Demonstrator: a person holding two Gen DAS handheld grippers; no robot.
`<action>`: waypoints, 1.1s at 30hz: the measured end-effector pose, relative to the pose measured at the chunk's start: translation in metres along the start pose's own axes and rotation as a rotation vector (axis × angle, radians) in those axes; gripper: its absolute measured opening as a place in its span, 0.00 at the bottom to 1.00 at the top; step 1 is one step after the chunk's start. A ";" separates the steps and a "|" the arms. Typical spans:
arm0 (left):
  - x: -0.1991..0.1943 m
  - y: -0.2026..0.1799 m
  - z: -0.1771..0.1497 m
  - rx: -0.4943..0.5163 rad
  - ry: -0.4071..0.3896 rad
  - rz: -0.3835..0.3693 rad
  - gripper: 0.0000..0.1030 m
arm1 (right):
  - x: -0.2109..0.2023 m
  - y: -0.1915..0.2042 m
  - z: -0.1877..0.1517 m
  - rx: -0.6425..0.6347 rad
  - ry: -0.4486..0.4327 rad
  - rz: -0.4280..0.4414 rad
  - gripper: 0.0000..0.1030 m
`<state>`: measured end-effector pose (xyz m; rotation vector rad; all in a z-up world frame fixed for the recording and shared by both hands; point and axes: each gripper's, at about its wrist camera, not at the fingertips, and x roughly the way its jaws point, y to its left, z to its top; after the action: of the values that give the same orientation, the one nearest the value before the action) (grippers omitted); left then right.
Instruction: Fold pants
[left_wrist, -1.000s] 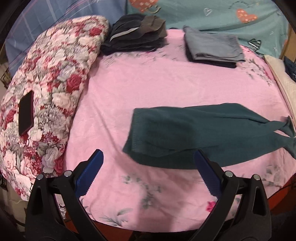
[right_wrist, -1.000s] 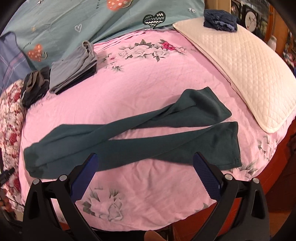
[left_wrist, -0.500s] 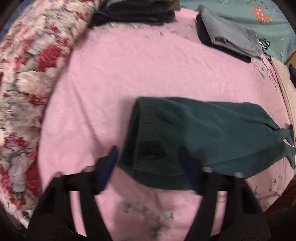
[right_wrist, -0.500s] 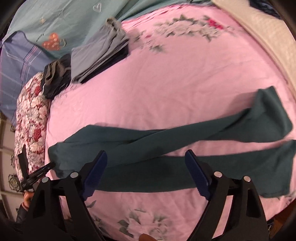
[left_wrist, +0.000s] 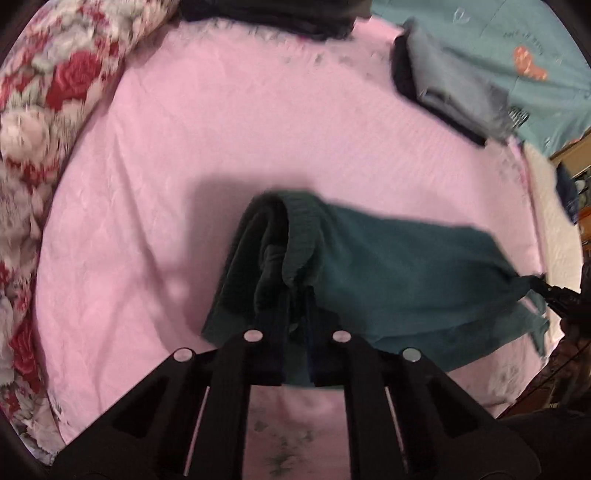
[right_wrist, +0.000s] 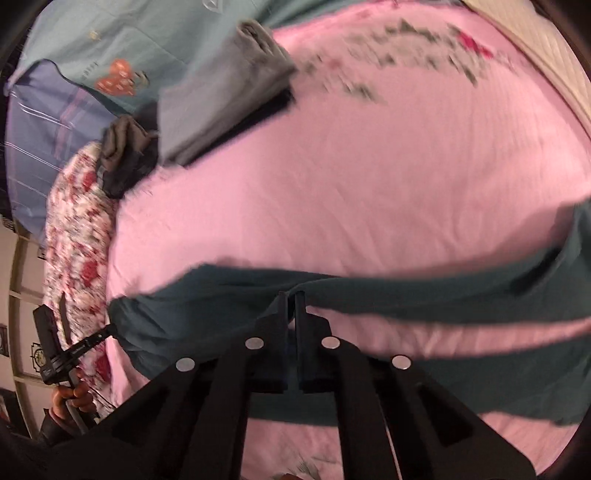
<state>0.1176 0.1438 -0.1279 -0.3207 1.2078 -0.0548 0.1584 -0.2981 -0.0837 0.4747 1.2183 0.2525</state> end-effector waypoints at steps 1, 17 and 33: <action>-0.006 -0.004 0.008 0.005 -0.024 -0.009 0.07 | -0.004 0.005 0.012 -0.016 -0.032 0.017 0.02; -0.008 -0.004 0.129 -0.107 -0.223 0.074 0.49 | -0.022 -0.057 0.094 0.055 -0.146 -0.064 0.52; 0.035 -0.151 0.031 0.163 -0.059 -0.002 0.70 | -0.035 -0.239 0.053 0.106 0.014 -0.402 0.38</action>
<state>0.1780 -0.0014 -0.1087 -0.1791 1.1369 -0.1439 0.1814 -0.5343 -0.1548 0.3103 1.3166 -0.1523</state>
